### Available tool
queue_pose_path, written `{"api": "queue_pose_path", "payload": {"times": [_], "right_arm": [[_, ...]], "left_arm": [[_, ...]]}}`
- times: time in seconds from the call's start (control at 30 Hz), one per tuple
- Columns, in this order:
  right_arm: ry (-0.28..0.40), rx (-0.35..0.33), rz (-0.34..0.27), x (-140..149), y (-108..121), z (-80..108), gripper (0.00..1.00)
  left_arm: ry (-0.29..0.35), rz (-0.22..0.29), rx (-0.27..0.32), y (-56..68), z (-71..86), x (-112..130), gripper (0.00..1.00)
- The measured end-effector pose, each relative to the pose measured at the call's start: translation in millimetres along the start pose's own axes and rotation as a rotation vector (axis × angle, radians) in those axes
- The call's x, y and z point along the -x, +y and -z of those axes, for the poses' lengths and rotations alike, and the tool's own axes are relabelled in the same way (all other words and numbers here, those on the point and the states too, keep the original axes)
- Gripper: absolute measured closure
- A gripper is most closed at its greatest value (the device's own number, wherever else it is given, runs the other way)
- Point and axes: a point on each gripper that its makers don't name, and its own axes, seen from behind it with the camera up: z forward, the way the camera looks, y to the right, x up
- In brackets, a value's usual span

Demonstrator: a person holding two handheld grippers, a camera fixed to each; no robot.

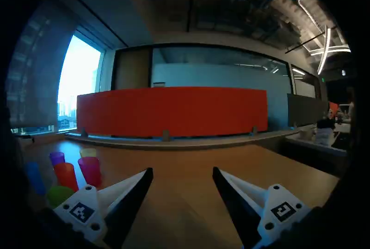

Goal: Pour water

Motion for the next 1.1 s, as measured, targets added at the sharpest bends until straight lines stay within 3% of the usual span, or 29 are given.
{"api": "queue_pose_path", "payload": {"times": [1.1], "right_arm": [[-0.004,0.001,0.012,-0.5,-0.8,1.6,0.0]], "left_arm": [[0.0,0.0,0.0,0.0,-0.2,-0.5,0.13]]}}
